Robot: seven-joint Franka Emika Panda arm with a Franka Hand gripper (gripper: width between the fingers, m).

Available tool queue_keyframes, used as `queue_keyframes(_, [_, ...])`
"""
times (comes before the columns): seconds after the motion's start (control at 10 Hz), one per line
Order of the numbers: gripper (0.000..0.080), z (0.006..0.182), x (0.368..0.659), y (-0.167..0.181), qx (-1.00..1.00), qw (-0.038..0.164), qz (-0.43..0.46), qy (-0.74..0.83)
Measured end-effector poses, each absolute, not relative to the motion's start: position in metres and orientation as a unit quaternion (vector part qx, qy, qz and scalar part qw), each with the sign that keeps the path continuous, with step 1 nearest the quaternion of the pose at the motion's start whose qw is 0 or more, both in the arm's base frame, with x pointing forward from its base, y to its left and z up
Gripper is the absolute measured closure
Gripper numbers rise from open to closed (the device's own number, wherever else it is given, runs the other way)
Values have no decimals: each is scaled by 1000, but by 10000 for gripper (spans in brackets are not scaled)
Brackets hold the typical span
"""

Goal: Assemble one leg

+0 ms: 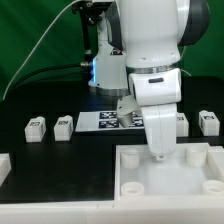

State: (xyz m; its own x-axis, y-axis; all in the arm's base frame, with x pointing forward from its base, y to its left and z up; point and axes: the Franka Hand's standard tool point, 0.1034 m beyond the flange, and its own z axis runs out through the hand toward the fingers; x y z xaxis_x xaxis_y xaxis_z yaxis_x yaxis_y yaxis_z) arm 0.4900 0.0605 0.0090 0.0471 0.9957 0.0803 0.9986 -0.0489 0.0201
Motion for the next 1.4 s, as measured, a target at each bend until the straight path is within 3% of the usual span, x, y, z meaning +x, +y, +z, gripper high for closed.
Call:
queue_keyframes(0.1, [506,9,490,60,-723,20,-36,-689])
queue_keyframes(0.3, [197,9,490,60,-724,20,-36,-689])
queue_keyframes(0.5, [158,9,490,60,-724,20,-36,-689])
queue_keyframes(1.0, [150,10,490,58,-727,19,-37,-686])
queue_keyframes(1.4, [150,52,462,94,-821,11,-40,-570])
